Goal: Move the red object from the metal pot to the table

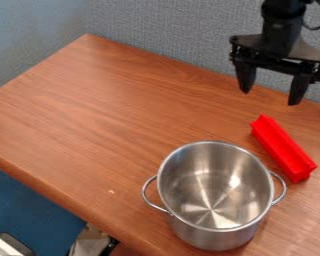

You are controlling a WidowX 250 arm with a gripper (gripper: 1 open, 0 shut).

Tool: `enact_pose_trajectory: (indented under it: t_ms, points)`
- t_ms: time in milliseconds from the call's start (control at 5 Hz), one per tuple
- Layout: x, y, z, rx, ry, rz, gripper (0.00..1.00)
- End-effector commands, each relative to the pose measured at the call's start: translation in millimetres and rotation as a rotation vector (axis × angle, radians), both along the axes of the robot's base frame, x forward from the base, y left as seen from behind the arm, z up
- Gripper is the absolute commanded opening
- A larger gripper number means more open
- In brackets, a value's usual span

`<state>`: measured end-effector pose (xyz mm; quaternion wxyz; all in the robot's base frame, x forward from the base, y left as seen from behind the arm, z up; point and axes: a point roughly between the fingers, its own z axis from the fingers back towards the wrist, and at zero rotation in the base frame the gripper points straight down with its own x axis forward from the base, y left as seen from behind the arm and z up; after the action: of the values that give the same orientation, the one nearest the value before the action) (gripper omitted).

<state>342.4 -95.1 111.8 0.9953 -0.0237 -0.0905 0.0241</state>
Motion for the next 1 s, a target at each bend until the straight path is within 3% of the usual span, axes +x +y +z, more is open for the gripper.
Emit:
enact_pose_trajectory:
  t_ms: [0,400,800]
  points:
    - [-1.8,9,22.9,-0.019,-0.059,0.079,1.0]
    - [-7.5,41,28.3,-0.088,-0.086,0.034,1.0]
    - [11.7,0,-12.0,-0.061,-0.01,0.034,1.0]
